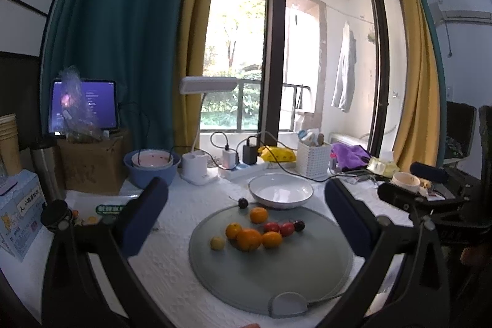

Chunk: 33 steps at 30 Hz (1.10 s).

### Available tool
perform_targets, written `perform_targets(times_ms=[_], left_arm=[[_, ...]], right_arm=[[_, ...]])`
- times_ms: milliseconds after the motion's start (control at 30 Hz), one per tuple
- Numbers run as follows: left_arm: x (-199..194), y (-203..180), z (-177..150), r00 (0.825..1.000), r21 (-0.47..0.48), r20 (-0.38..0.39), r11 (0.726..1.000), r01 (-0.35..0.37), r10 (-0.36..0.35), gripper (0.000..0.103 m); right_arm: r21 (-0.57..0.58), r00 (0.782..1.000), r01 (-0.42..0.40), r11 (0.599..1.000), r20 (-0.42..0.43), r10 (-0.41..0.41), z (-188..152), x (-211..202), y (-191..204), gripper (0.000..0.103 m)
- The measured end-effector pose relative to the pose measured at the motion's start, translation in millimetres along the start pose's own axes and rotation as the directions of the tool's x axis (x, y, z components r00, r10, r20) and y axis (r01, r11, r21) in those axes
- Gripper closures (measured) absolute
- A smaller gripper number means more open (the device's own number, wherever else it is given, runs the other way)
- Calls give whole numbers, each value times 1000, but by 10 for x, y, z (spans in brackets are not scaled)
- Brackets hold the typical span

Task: Organize fruits

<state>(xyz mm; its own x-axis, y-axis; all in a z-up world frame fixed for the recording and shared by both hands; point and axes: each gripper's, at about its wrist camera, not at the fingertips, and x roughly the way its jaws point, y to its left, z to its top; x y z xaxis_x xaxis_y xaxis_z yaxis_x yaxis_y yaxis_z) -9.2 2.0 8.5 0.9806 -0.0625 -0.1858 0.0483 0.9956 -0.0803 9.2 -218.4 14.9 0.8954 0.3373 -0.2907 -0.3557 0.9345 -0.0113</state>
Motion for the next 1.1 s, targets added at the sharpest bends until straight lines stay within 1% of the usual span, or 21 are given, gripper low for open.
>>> perform_targets(times_ms=[1100], left_arm=[[-18, 11, 44, 1000, 1, 9, 1000, 14, -14, 0]], right_arm=[[8, 1000, -3, 1000, 3, 3, 23, 6, -5, 6]])
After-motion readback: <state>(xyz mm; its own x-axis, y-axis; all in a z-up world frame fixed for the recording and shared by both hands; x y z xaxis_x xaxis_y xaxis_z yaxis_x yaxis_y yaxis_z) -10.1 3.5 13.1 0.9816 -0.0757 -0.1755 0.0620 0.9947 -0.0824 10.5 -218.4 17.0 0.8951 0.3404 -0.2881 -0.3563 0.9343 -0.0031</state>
